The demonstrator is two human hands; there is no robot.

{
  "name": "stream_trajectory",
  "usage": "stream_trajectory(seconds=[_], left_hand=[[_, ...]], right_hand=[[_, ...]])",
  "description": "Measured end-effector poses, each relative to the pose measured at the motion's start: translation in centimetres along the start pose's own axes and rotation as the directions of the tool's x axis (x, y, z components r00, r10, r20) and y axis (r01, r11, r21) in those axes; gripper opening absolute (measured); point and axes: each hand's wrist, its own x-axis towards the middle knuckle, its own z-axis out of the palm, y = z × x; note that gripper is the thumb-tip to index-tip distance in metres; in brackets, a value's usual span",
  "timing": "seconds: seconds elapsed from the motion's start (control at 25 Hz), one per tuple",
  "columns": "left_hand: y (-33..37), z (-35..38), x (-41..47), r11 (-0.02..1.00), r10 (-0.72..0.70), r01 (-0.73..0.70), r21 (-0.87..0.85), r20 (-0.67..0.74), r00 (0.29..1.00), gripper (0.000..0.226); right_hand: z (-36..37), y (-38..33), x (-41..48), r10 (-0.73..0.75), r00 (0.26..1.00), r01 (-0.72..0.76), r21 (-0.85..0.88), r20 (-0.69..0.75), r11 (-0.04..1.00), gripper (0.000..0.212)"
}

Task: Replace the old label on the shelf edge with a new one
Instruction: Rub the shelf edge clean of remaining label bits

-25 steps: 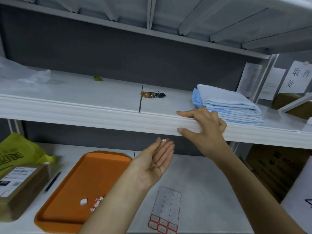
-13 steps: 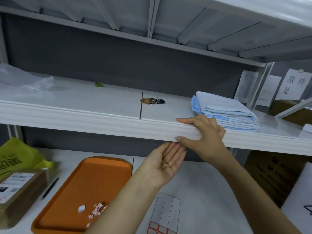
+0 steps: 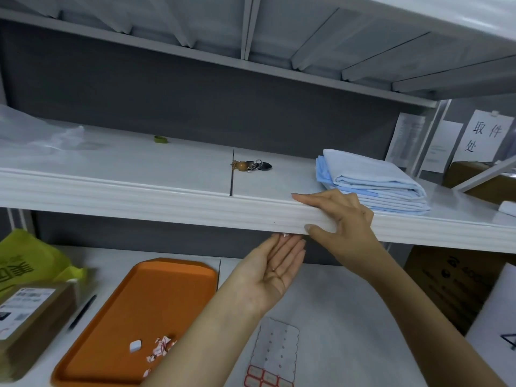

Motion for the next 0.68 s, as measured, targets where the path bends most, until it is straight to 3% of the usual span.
stream_trajectory(seconds=[0.08,0.28,0.52,0.68], left_hand=[[-0.5,-0.4,-0.2,0.999,-0.004,0.004,0.034,0.015,1.0,0.026],[-1.5,-2.0,-1.4,0.995,-0.028,0.02,0.093,0.085,0.996,0.022],[-0.9,-3.5,-2.4,0.98,0.08,-0.097,0.173,0.102,0.992,0.02],[-0.4,-4.5,-3.1,0.964,0.139,-0.151,0.218,0.07,0.988,0.016]], right_hand=[[-0.1,0.2,-0.6,-0.02,0.999,0.024,-0.08,0.046,0.996,0.063],[1.8,0.5,-2.3,-0.104,0.995,0.099,-0.262,-0.002,0.96,0.086],[2.4,-0.8,-2.4,-0.14,0.984,0.11,-0.234,-0.114,0.966,0.074],[3.4,-2.1,-3.4,-0.331,0.924,0.266,-0.3,-0.193,0.916,0.054]])
